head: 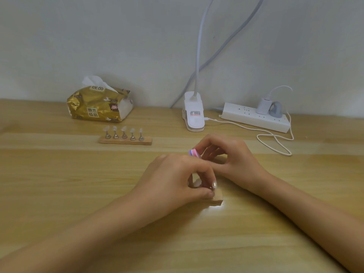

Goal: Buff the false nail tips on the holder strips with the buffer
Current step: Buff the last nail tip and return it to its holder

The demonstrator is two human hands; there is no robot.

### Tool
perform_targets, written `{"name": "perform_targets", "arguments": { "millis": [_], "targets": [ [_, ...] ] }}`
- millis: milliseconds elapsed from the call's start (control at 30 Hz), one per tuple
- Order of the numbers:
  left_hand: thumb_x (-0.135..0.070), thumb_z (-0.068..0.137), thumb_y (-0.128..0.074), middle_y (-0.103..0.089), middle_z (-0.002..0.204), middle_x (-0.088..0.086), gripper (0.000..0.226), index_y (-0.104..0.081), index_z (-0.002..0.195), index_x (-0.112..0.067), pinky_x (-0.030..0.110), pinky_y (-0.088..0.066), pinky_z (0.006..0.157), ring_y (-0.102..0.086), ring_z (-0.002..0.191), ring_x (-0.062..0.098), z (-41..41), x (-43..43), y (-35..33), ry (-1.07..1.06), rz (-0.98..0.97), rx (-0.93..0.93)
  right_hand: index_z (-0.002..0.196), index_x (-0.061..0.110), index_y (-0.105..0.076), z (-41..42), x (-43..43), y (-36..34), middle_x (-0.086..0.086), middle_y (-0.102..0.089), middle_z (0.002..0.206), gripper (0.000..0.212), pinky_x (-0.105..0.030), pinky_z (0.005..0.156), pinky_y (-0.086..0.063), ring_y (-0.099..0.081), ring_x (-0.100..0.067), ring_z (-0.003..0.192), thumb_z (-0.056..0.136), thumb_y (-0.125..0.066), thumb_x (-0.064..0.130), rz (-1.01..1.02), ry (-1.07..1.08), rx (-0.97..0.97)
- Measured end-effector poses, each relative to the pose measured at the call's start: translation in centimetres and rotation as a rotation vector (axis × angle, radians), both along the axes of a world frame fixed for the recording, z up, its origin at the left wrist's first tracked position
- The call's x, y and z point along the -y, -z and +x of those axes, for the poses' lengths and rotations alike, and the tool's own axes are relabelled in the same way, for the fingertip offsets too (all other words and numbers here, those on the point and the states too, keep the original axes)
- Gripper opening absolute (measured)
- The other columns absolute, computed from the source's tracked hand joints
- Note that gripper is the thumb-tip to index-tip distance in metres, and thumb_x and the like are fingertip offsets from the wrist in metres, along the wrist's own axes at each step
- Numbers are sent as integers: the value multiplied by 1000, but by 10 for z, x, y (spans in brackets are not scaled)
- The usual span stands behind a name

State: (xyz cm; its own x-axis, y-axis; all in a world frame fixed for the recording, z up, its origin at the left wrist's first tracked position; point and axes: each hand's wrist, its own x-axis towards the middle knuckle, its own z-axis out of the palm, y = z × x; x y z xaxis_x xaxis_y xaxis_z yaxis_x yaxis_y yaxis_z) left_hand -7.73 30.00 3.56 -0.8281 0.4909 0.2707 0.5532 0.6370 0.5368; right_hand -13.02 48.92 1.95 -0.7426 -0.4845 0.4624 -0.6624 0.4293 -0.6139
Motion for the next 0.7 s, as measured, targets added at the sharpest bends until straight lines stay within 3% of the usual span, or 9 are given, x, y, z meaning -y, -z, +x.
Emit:
{"name": "perform_targets", "arguments": {
  "millis": [100,233,300,367,433,533,633,700],
  "targets": [
    [-42,75,-78,-64,80,-29,15,-65,84,-38,15,-33,69,-59,80,0,1,0,1,20,-12,-98,94,9,-70,-1,0,0,13,-71,90,11,-37,74,-56,-68,-15,78,88,-76,16,6,-6,0],
    [-37,77,-75,-48,71,-34,14,-62,82,-36,27,-29,81,-54,82,-6,6,0,1,50,-112,-304,93,10,-70,0,1,0,11,-71,89,9,-37,74,-56,-68,-16,78,89,-76,17,-2,5,19],
    [-35,76,-73,-52,73,-33,9,-65,80,-35,31,-33,84,-56,79,-7,10,-2,-1,62,-83,-381,93,11,-70,0,0,0,9,-71,89,12,-35,73,-57,-68,-16,79,87,-77,20,1,6,18],
    [-33,80,-73,-68,81,-26,6,-68,82,-32,30,-35,91,-63,81,-7,9,1,-7,115,124,-264,91,17,-69,1,0,-2,12,-70,87,17,-28,70,-56,-67,-11,78,79,-78,26,-11,8,37],
    [-28,83,-76,-74,84,-16,6,-71,84,-25,19,-41,85,-68,82,0,-1,8,-15,159,368,-88,89,27,-66,0,-1,-3,19,-67,84,17,-19,67,-53,-64,-5,75,77,-78,22,-9,28,33],
    [-28,83,-77,-76,87,-10,6,-72,86,-25,21,-43,68,-70,84,5,-23,23,-16,55,547,14,95,17,-69,-1,0,-1,10,-69,85,18,-31,71,-57,-66,-10,74,84,-80,8,-36,67,57],
    [-27,76,-79,-76,89,-3,14,-73,85,-19,32,-49,75,-70,88,20,-37,33,-2,-79,611,142,99,16,-70,0,1,-2,5,-71,87,17,-38,74,-57,-68,-13,79,86,-78,8,-62,82,98],
    [-22,74,-82,-76,87,-5,10,-74,80,-19,33,-50,77,-70,85,19,-42,36,8,-121,542,195,100,16,-70,1,1,-4,4,-71,89,19,-39,77,-57,-69,-15,84,86,-78,7,-77,83,112]
  ]
}}
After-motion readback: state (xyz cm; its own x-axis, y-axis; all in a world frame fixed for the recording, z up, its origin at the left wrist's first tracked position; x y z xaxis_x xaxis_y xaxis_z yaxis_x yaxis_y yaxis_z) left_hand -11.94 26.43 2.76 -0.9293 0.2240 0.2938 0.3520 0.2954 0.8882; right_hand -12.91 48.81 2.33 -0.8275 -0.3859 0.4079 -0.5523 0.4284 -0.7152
